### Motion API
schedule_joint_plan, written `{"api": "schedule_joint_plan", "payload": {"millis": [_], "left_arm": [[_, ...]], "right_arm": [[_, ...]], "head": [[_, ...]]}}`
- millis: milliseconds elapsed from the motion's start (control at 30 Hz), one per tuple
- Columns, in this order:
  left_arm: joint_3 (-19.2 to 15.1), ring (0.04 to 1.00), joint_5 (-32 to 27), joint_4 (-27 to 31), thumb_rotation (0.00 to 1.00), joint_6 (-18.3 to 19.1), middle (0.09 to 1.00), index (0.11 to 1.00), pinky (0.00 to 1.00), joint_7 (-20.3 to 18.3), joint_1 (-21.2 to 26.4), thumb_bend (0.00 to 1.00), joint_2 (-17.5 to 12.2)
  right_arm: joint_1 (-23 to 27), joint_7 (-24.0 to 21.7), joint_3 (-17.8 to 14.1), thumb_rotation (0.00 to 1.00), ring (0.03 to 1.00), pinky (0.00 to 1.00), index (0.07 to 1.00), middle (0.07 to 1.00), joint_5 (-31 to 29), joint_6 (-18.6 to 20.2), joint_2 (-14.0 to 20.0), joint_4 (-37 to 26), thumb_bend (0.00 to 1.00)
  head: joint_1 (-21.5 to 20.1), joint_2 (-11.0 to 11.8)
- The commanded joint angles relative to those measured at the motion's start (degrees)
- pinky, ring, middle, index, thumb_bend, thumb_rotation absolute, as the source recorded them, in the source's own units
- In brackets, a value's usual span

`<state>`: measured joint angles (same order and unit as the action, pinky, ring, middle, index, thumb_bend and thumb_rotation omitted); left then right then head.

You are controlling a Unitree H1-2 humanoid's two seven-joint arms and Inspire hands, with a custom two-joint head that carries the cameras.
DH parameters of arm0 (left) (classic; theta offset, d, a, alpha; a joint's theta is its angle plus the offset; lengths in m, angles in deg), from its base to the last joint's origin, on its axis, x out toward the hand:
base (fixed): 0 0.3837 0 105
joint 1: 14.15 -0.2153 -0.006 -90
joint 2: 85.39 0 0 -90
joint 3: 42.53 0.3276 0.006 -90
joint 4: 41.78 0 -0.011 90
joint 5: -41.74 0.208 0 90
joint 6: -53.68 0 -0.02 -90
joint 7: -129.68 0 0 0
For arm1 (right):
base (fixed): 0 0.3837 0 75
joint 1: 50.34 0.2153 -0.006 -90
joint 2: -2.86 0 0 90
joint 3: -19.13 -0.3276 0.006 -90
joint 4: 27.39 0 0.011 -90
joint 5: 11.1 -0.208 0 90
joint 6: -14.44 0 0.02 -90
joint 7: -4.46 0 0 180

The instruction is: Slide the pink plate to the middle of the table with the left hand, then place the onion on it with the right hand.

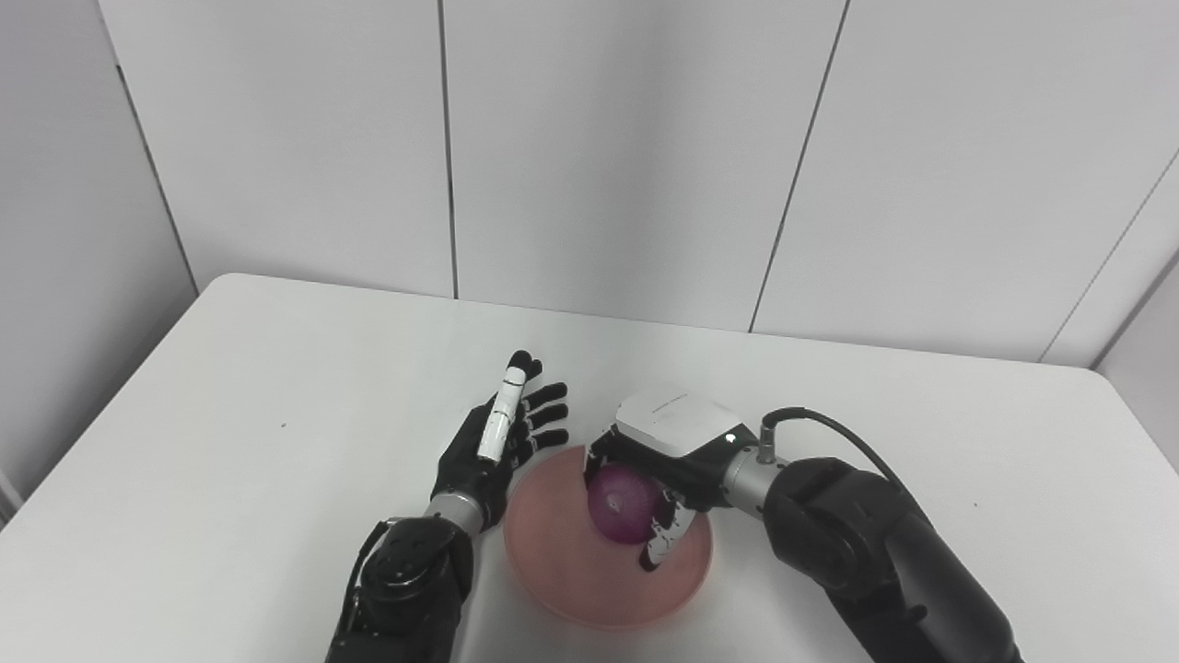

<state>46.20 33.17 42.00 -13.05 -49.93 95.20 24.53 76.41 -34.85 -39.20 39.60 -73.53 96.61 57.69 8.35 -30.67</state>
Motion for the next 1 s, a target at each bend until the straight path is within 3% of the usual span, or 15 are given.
{"api": "schedule_joint_plan", "payload": {"millis": [0,200,667,833,967], "left_arm": [[0.06,0.831,0.88,-0.77,0.94,1.21,0.834,0.901,0.84,1.00,-0.13,0.62,0.48],[0.20,0.832,0.76,-0.99,0.94,0.93,0.834,0.898,0.85,0.59,-0.15,0.62,0.28],[0.02,0.820,0.83,-0.80,0.93,1.46,0.819,0.895,0.84,0.92,-0.15,0.61,0.33],[-0.08,0.821,0.68,-1.12,0.93,1.32,0.822,0.894,0.84,0.77,-0.06,0.62,0.27],[-0.08,0.819,0.80,-1.02,0.93,1.67,0.818,0.895,0.84,0.93,0.05,0.63,0.23]], "right_arm": [[2.07,0.82,-0.94,0.56,0.584,0.47,0.691,0.663,0.22,-1.30,0.44,-1.88,0.95],[2.29,0.31,-0.96,0.66,0.624,0.49,0.724,0.714,0.50,-1.13,0.70,-2.11,1.00],[2.62,0.55,-1.29,0.66,0.628,0.48,0.734,0.722,1.27,-1.19,0.51,-2.23,1.00],[2.45,2.78,-2.28,0.65,0.619,0.48,0.722,0.697,-0.09,-2.69,0.60,-1.84,1.00],[1.27,6.61,-5.10,0.64,0.582,0.45,0.711,0.672,-4.19,-4.26,0.05,-0.66,1.00]], "head": [[0.02,-0.08],[-0.19,0.00],[-0.53,0.09],[-0.54,0.10],[-0.49,0.16]]}}
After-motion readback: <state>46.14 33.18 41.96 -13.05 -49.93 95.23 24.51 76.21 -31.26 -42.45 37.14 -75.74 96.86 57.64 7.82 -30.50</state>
